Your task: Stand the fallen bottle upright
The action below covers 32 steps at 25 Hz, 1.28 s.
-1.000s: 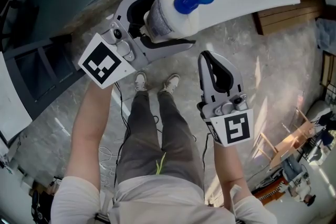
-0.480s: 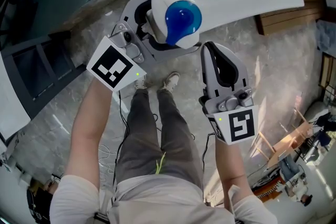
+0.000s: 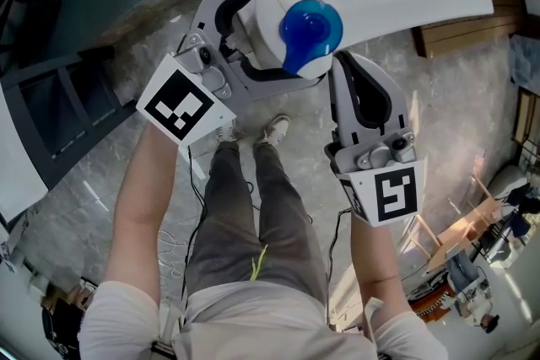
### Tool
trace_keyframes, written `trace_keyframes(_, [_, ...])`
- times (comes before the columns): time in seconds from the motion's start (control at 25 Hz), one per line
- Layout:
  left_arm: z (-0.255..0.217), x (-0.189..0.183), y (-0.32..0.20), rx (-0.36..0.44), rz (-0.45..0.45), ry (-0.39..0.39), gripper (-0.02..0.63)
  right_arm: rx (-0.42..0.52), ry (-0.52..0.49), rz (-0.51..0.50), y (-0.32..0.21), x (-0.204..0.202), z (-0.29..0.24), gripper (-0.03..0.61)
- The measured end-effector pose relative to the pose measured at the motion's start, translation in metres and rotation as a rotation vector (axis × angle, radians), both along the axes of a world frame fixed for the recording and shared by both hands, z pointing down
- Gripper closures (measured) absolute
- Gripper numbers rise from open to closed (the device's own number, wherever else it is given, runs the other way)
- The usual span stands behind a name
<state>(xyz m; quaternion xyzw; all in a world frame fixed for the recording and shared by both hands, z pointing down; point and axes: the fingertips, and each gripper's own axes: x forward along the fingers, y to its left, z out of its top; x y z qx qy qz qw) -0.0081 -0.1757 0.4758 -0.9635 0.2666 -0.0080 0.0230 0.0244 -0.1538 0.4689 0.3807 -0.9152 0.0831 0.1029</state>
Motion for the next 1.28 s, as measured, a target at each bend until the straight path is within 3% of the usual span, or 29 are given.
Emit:
trace_keyframes(0.44, [-0.017,-0.031,0.019,-0.024,-0.039,0.037,0.087,-0.013,0.031,0.047,0.007,0.015,0.000,0.538])
trace_keyframes(0.68, [-0.026,-0.049,0.041,-0.075,-0.094,0.053,0.089,-0.023,0.029,0.083,0.021,0.025,-0.010,0.538])
trace_keyframes(0.76, [-0.026,-0.056,0.050,-0.087,-0.118,0.026,0.091,-0.016,0.033,0.089,0.027,0.028,-0.017,0.538])
trace_keyframes(0.96, [-0.016,-0.066,0.066,-0.113,-0.192,-0.137,0.093,-0.002,0.026,0.113,0.041,0.031,-0.040,0.538])
trace_keyframes(1.28, [-0.050,-0.063,0.087,-0.178,-0.303,-0.115,0.109,0.024,0.006,0.143,0.068,0.039,-0.091,0.538])
